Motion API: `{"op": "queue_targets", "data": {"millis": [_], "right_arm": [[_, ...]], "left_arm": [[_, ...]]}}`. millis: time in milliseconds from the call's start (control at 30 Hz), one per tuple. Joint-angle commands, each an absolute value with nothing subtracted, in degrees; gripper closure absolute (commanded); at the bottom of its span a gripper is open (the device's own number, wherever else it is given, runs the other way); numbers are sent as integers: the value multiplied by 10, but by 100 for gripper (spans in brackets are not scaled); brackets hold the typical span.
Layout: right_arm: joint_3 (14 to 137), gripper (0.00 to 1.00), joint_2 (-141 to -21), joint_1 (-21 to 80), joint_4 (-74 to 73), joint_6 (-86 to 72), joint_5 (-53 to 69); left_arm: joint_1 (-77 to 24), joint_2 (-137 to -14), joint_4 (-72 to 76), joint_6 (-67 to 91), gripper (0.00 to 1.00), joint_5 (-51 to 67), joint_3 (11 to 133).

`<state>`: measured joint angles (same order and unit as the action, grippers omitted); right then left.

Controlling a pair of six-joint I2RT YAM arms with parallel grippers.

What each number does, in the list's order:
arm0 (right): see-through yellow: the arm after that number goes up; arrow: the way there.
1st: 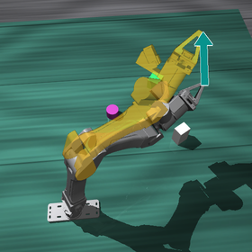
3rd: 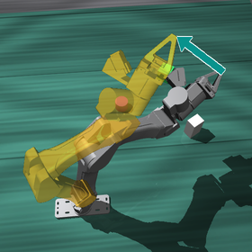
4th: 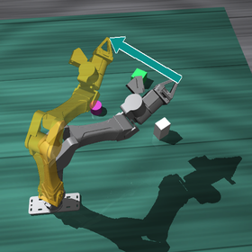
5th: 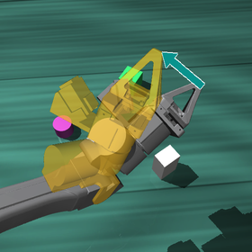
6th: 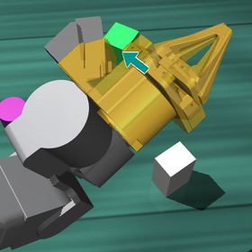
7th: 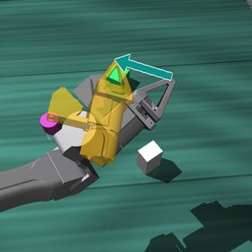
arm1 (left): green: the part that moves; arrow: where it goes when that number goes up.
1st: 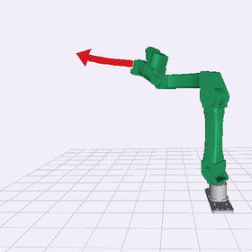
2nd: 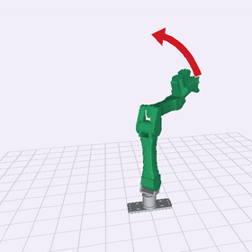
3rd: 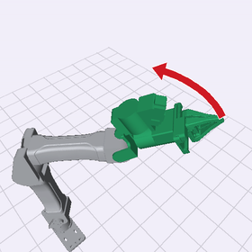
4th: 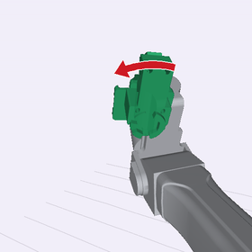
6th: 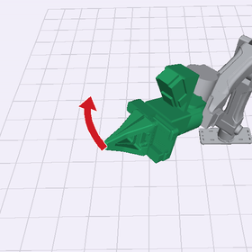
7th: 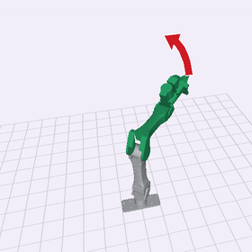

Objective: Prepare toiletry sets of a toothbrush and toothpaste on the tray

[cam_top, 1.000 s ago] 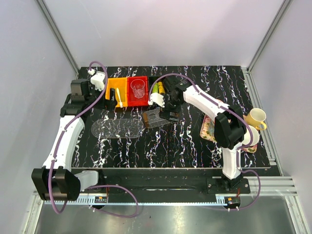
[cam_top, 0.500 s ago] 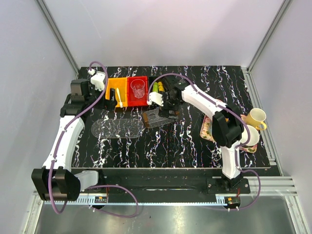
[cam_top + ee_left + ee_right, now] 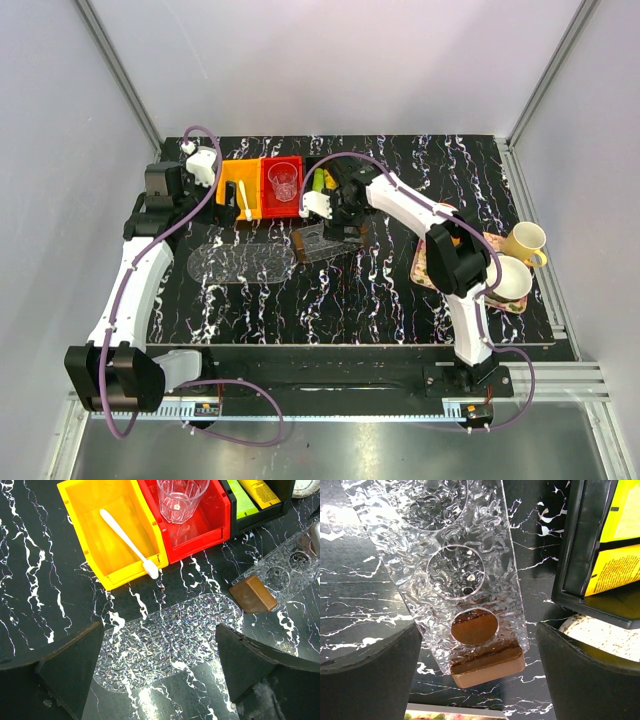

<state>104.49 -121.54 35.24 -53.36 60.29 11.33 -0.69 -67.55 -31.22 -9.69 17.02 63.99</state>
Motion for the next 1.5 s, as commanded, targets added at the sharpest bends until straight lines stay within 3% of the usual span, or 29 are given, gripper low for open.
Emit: {"op": "queue_targets", "data": {"millis": [0,767,1033,1467], "right_arm": [[1072,0,-1223,355,-524,626,101],[1107,3,-1272,354,-572,628,141],[1102,32,-1259,354,-599,596,167],[1085,62,-1216,354,-598,543,165]], "left_arm": [[-4,-671,-294,-105,1,176,650],[-4,-695,-292,-119,1,176,662],[-4,-701,-280,-113,1,185,656],[-4,-693,-272,-112,1,178,639]]}}
